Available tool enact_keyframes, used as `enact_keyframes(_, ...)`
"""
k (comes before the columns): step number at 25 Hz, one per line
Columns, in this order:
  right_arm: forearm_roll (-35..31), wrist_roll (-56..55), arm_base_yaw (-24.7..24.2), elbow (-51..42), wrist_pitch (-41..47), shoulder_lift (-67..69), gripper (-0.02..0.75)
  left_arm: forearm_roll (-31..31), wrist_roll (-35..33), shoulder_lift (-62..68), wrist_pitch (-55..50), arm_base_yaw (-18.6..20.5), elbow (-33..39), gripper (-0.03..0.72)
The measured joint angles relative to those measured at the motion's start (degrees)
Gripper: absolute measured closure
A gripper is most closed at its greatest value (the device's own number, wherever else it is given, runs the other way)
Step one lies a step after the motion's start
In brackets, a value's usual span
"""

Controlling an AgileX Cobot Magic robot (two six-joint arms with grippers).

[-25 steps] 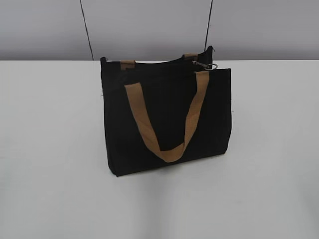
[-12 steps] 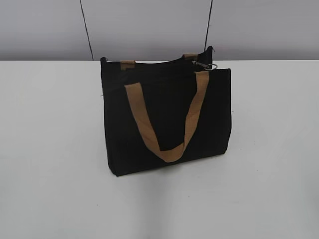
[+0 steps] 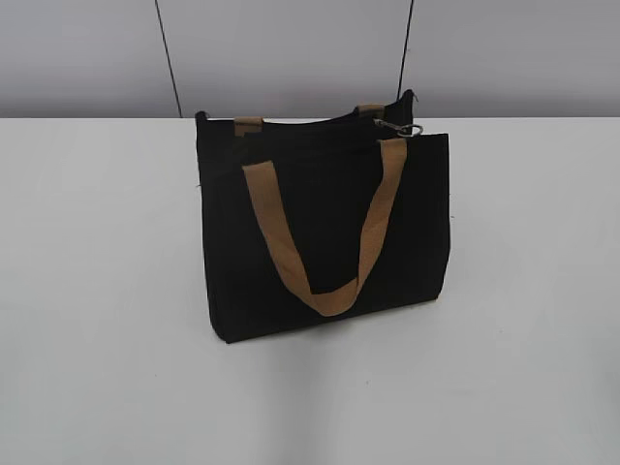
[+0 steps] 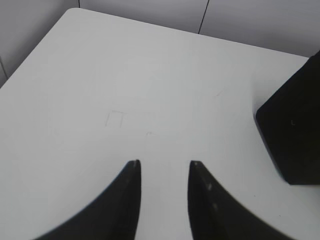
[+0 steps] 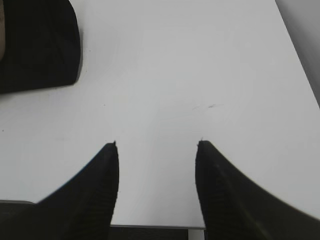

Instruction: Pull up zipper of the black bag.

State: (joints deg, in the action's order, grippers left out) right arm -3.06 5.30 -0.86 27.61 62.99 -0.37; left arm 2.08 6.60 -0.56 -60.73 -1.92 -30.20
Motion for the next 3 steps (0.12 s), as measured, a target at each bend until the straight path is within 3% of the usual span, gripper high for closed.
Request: enact_keyframes(3, 0.0, -0.1, 0.0, 0.0, 0.0, 0.0, 0.346, 0.0, 0.0, 0.0, 0.0, 0.0, 0.0, 0.448)
